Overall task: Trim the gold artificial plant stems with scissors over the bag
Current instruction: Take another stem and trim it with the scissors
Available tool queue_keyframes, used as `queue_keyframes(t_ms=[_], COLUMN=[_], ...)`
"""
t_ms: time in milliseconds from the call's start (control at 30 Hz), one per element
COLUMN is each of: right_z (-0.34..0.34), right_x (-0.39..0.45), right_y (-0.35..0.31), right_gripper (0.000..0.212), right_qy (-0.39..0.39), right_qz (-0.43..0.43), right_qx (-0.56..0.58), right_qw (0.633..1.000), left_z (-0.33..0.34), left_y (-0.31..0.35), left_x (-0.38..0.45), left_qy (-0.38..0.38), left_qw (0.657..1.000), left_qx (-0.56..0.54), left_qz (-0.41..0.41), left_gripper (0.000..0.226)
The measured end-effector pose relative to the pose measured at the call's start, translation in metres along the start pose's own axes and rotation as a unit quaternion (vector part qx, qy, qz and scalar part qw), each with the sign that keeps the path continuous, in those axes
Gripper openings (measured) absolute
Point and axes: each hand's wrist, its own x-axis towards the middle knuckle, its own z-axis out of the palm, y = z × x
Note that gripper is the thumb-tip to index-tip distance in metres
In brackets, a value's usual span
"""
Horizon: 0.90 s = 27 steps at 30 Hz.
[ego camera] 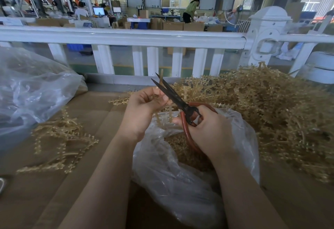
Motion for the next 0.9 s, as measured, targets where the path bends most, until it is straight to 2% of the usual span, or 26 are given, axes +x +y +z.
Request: queue_keyframes(t_ms=[200, 367, 433, 533, 600, 700, 767, 900], right_z=[0.004, 0.006, 0.008, 0.006, 0.004, -0.004, -0.009, -0.014], right_x=[0.000, 0.005, 0.007, 0.007, 0.007, 0.007, 0.006, 0.004], right_y=[-0.005, -0.002, -0.001, 0.000, 0.001, 0.001, 0.001, 0.001], right_gripper=[0.047, 0.023, 0.021, 0.023, 0.026, 0.030, 0.029, 0.039], right_qy=[-0.046, -0.084, -0.077, -0.056, -0.031, -0.007, 0.012, 0.025], right_qz=[0.076, 0.146, 0.166, 0.189, 0.206, 0.193, 0.189, 0.186], right_qx=[0.145, 0.268, 0.313, 0.378, 0.436, 0.493, 0.516, 0.478], right_qw=[0.985, 0.949, 0.932, 0.905, 0.875, 0.848, 0.835, 0.858], left_z=[0.006, 0.012, 0.013, 0.012, 0.011, 0.011, 0.013, 0.019], left_y=[-0.003, -0.002, -0.001, -0.001, 0.000, -0.001, -0.002, -0.001], left_x=[0.002, 0.002, 0.003, 0.002, 0.001, -0.002, -0.004, -0.007], left_qy=[0.061, 0.033, 0.026, -0.003, -0.032, -0.067, -0.085, -0.143], left_qw=[0.994, 0.991, 0.989, 0.973, 0.966, 0.964, 0.960, 0.952], left_qx=[-0.034, -0.069, -0.089, -0.175, -0.191, -0.137, -0.095, 0.007], left_qz=[-0.085, -0.107, -0.116, -0.148, -0.171, -0.216, -0.249, -0.270], left_gripper=[0.012, 0.007, 0.004, 0.020, 0.029, 0.043, 0.042, 0.049])
